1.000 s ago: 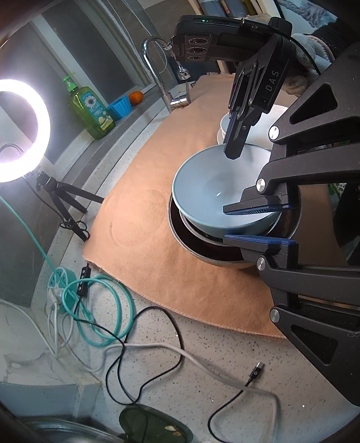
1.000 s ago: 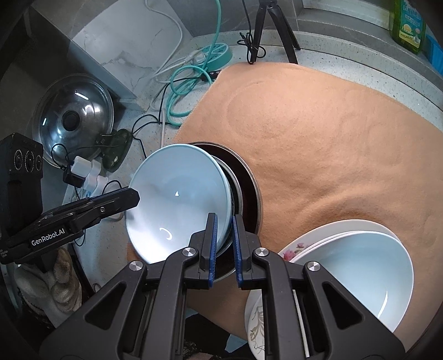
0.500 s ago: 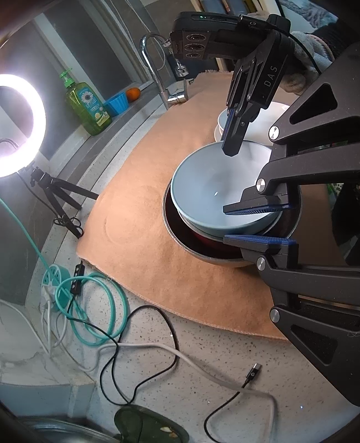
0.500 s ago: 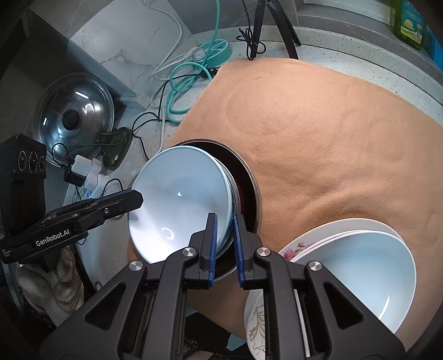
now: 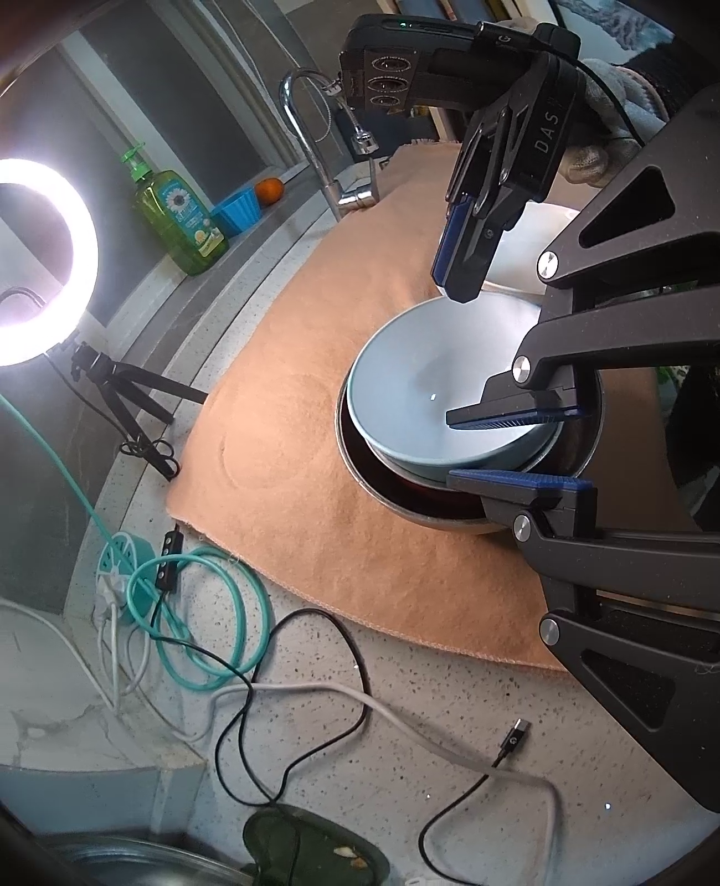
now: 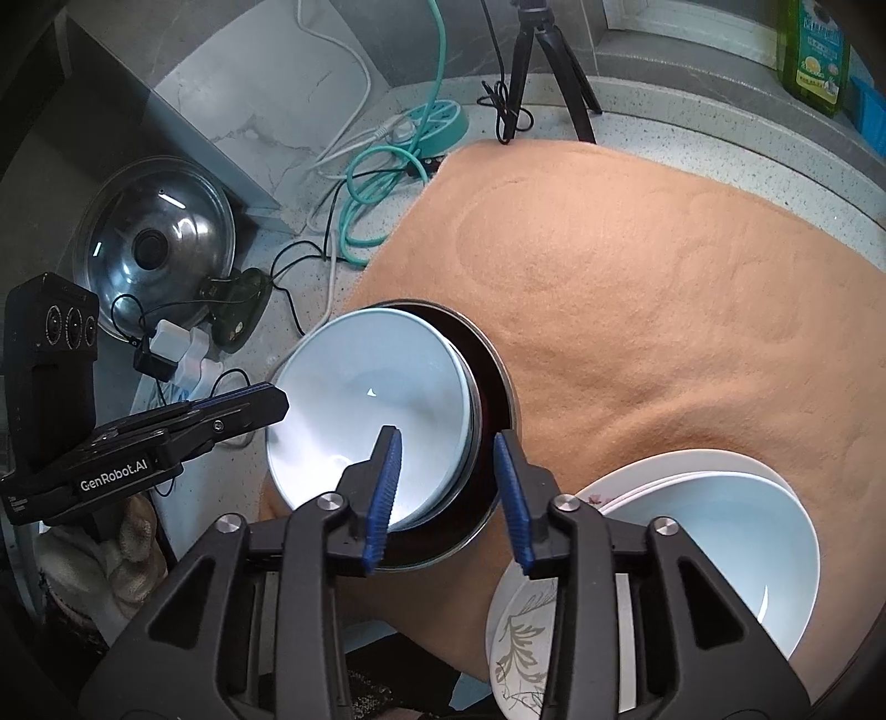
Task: Organize plates and bowls
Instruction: 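Regrip the nested bowl stack rim with both tools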
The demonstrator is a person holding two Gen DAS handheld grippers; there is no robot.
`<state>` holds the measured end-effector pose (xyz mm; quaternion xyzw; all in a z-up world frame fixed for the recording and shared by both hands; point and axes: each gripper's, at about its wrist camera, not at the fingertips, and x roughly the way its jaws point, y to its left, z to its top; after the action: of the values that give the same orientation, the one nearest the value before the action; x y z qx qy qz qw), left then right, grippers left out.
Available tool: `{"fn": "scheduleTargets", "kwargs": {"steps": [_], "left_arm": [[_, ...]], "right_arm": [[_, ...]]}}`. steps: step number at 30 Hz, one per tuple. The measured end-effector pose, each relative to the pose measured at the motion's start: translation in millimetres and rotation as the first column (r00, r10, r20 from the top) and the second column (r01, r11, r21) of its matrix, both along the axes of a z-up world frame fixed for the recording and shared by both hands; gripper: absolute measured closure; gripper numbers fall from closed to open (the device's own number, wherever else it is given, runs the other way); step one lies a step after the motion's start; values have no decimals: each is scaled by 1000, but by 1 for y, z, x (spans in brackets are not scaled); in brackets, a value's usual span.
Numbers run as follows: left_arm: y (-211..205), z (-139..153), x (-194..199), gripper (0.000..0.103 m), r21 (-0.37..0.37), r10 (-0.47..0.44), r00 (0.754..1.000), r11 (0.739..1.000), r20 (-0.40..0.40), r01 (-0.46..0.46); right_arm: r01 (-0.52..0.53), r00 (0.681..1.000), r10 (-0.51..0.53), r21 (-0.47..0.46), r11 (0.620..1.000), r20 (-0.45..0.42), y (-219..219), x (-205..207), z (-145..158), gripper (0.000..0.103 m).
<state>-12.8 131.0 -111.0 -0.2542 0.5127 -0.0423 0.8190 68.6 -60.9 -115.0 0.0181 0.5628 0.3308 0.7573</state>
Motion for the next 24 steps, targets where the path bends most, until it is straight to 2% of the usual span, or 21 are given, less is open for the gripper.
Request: {"fn": "scheduleTargets", "kwargs": {"steps": [3, 5, 7, 9, 13, 24], "left_arm": [[2, 5, -3, 89, 6, 9, 1000, 1000, 15, -9], [4, 7, -4, 82, 10, 20, 1000, 1000, 22, -20], [7, 9, -6, 76, 13, 35, 999, 999, 29, -36], [10, 10, -8, 76, 22, 43, 999, 999, 33, -43], [17, 9, -10, 68, 26, 65, 997, 997, 28, -66], [28, -8, -14, 68, 15, 95, 995, 995, -15, -95]], "right_arm": [[2, 1000, -2, 18, 1000, 15, -3, 0, 6, 64], [12, 1000, -12, 29, 1000, 26, -7, 1, 9, 49], [25, 999, -26, 40, 999, 32, -11, 1, 11, 47], [42, 999, -43, 47, 998, 33, -17, 3, 12, 47], [84, 996, -85, 55, 995, 31, -30, 9, 12, 37], [125, 992, -125, 41, 991, -5, -45, 15, -1, 37]]}}
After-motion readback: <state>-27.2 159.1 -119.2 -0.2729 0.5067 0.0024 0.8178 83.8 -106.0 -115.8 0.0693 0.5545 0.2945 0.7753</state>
